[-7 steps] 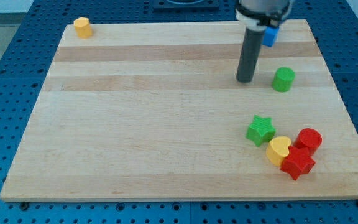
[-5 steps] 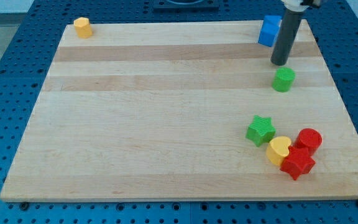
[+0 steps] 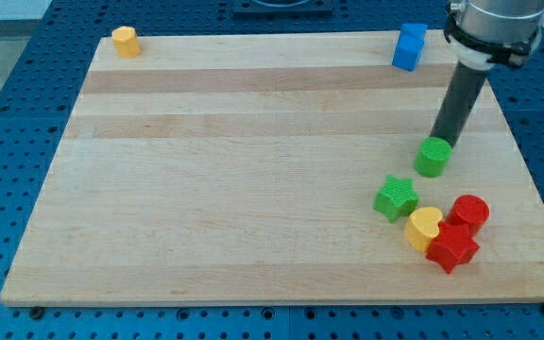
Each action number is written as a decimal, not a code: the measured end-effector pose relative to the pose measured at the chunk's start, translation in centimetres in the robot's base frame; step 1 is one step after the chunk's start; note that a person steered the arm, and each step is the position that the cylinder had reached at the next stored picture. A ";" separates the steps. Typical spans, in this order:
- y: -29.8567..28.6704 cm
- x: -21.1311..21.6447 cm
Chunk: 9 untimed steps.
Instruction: Move the green circle into the green star
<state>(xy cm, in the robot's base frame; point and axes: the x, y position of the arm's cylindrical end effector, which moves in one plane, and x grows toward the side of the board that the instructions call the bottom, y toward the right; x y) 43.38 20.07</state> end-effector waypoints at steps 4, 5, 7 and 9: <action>-1.6 3.6; -1.7 -1.4; -9.9 -15.1; -12.6 -24.2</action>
